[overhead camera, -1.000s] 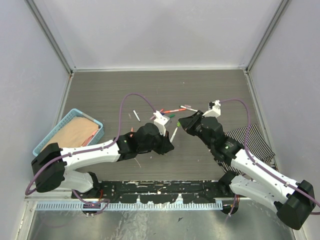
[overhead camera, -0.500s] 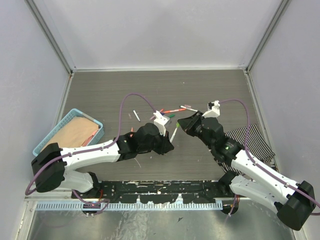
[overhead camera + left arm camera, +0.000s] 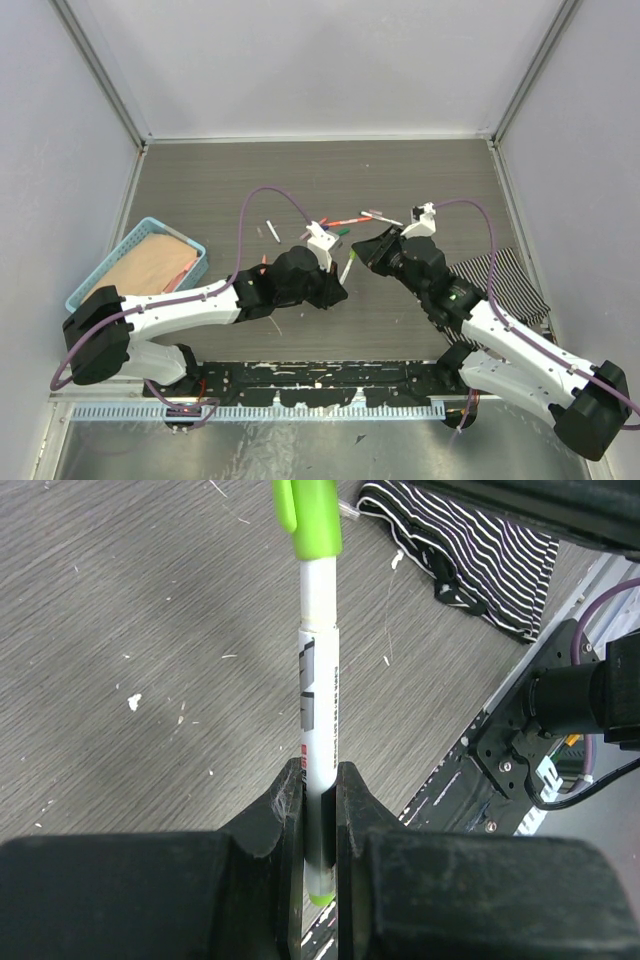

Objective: Insert the pens into the pen caps
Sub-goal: Insert the pen cap onto the pen.

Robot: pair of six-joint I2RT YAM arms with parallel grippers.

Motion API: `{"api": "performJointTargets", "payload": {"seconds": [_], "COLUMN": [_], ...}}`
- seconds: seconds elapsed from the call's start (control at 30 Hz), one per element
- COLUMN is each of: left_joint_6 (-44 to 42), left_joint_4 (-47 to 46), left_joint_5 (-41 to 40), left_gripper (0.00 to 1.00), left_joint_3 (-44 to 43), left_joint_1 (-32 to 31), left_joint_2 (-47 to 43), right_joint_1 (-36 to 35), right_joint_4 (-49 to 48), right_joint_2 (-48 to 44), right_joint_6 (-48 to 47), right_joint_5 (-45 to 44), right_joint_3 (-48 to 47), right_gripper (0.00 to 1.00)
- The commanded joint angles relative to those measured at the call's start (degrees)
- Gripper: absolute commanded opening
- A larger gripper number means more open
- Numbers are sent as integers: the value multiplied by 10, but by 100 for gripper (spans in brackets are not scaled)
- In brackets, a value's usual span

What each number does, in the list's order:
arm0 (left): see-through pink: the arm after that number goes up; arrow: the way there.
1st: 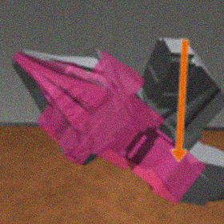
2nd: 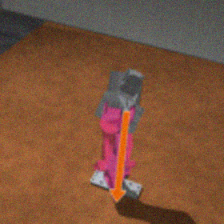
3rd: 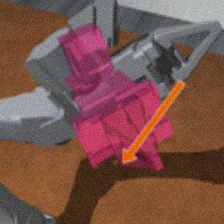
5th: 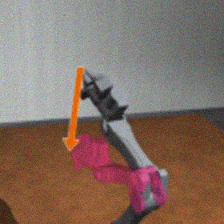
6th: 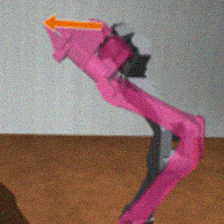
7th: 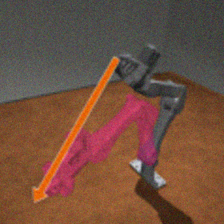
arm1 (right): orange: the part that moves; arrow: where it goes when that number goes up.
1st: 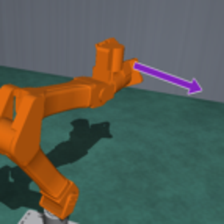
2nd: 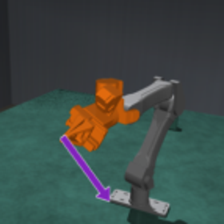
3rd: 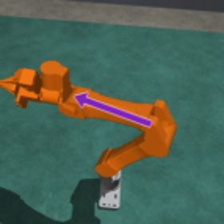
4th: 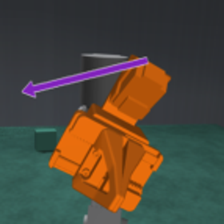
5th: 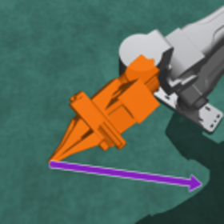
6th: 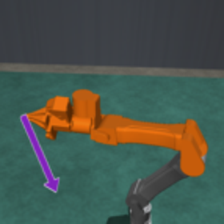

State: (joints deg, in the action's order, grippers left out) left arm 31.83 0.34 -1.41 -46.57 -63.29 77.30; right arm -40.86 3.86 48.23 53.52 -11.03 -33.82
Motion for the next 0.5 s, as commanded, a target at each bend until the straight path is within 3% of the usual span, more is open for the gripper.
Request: {"api": "performJointTargets", "payload": {"seconds": [0.0,0.3,0.47], "left_joint_6": [7,13,14], "left_joint_4": [-15,-18,-20], "left_joint_5": [-19,-40,-49], "left_gripper": [0,0,0], "left_joint_3": [-13,-25,-33], "left_joint_1": [-2,-2,-2], "left_joint_2": [-3,2,5], "right_joint_1": [0,0,-1], "right_joint_4": [-36,-33,-37], "right_joint_2": [-12,-18,-15], "right_joint_6": [-11,-26,-46], "right_joint_5": [21,51,80], "right_joint_3": [6,14,14], "right_gripper": [4,6,14]}}
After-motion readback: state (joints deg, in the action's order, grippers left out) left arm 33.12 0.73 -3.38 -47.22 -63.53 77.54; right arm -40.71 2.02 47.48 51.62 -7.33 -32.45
